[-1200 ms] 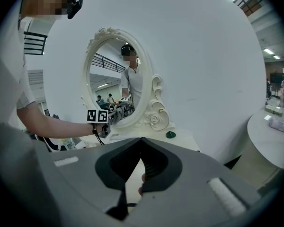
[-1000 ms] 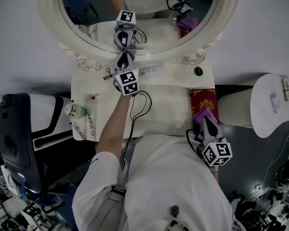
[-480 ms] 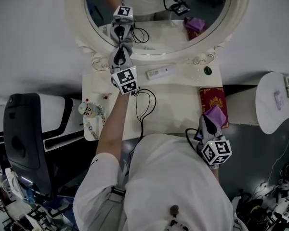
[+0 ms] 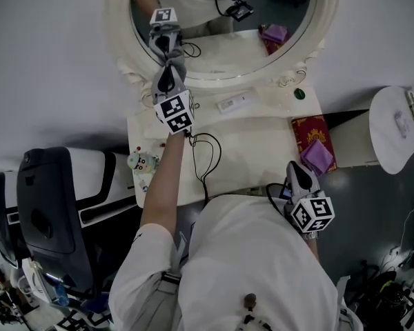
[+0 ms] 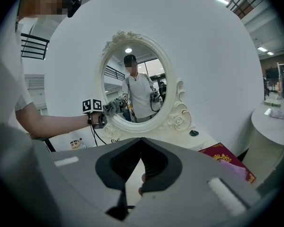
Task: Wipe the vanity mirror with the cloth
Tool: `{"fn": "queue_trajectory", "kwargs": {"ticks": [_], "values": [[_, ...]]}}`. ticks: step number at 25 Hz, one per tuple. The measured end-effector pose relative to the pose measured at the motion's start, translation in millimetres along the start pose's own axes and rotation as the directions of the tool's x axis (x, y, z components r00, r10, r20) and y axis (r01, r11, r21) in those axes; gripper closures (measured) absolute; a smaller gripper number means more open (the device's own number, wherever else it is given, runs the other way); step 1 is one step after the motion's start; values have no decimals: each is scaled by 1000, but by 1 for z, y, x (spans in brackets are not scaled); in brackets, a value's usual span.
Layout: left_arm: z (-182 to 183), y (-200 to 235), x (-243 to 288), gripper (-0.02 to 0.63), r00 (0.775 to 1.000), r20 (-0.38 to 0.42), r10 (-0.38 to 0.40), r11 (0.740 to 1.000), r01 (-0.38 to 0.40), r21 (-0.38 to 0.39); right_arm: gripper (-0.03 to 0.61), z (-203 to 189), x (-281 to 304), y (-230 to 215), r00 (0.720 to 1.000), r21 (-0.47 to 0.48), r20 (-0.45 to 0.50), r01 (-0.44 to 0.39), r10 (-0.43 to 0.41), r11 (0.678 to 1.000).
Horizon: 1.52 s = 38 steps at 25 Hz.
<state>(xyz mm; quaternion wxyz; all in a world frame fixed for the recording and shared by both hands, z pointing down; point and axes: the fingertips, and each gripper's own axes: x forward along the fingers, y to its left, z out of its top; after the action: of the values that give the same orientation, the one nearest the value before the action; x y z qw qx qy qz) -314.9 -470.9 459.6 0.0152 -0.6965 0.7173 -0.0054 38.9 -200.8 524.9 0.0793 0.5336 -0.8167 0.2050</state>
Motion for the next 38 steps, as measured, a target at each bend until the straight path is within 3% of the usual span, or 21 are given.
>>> {"fn": "queue_trajectory", "kwargs": {"ticks": [5,10,15,19,23,26,29,33,38], "values": [[-3,17,-40,594,1000,-17,3,996,-4,-87,571,-6,3,22,998,23,-4,-55,55,998],[2,28,-115,594,1000,8,-27,996,27,-88,571,-11,23,59,983,21,-5,-183,183,983],[14,41,-198,594,999,23,-32,993,34,-112,571,-24,41,118,932,-31,-64,-360,357,933],[12,40,-265,594,999,26,-35,987,38,-156,571,-33,43,150,894,-88,-91,-447,439,890],[-14,7,-313,594,994,-40,-102,986,95,-136,571,-24,39,159,890,-110,-31,-456,456,883],[-23,-17,-332,592,988,-66,-139,968,122,-220,571,-8,31,161,893,-171,26,-439,450,882],[6,-36,-335,592,981,-3,-195,944,187,-273,571,14,20,162,894,-227,84,-412,440,882],[42,-61,-335,592,953,85,-292,896,304,-324,571,49,0,164,868,-166,188,-433,460,886],[10,-102,-338,592,919,-4,-395,885,380,-268,571,19,6,168,886,-175,97,-433,454,884]]}}
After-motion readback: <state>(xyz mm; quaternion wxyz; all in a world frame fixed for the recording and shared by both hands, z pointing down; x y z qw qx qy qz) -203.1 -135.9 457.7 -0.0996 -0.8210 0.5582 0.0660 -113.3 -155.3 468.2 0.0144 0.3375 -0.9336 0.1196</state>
